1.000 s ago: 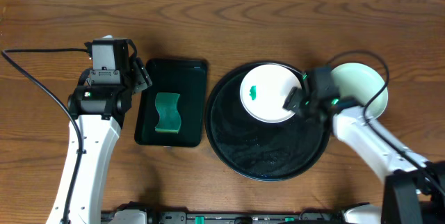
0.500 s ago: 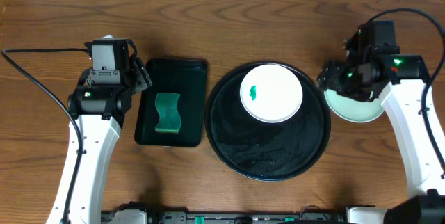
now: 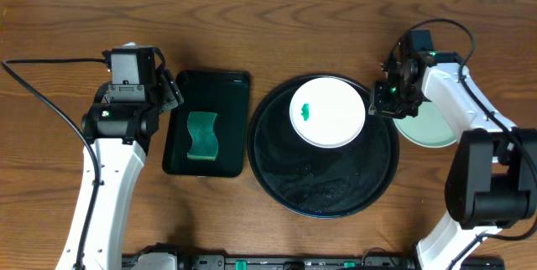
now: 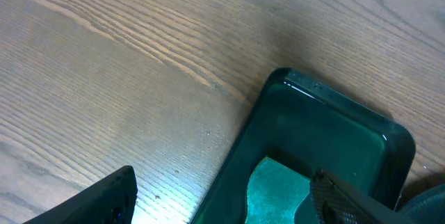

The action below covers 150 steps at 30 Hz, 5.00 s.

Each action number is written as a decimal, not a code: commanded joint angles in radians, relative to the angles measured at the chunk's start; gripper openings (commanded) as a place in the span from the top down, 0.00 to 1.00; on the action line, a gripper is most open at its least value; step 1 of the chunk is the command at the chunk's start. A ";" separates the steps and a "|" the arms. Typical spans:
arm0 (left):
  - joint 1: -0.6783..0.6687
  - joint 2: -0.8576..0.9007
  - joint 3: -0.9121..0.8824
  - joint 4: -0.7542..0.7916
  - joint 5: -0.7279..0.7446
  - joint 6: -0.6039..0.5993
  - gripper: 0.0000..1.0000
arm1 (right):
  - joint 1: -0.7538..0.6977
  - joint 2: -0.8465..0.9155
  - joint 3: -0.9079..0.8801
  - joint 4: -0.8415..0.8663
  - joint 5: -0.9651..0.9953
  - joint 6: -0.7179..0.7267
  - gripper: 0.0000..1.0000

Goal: Clean dirty plates on tray and stack at the side

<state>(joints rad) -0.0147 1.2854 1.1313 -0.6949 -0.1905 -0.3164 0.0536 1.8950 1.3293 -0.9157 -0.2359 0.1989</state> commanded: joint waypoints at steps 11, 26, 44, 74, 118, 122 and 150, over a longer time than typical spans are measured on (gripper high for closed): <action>0.003 0.002 0.015 0.000 -0.020 0.002 0.20 | 0.054 0.026 0.003 0.097 0.003 -0.060 0.76; 0.003 0.002 0.015 0.000 -0.020 0.002 0.20 | 0.067 0.040 -0.004 0.098 0.070 -0.066 0.80; 0.003 0.002 0.015 0.000 -0.020 0.002 0.20 | 0.098 0.087 -0.004 0.113 0.075 -0.066 0.82; 0.003 0.002 0.016 0.000 -0.020 0.002 0.20 | 0.100 0.087 -0.004 0.113 0.119 -0.066 0.81; 0.003 0.002 0.015 0.000 -0.020 0.002 0.20 | 0.098 0.087 -0.003 0.127 0.074 -0.066 0.99; 0.003 0.002 0.016 0.000 -0.020 0.002 0.20 | 0.098 0.087 -0.003 0.127 0.074 -0.066 0.99; -0.056 0.039 -0.037 -0.276 0.341 0.005 0.53 | 0.099 0.087 -0.003 0.127 0.074 -0.066 0.96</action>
<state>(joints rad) -0.0414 1.2953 1.1118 -0.9432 0.0692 -0.3164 0.1478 1.9816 1.3285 -0.7891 -0.1463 0.1371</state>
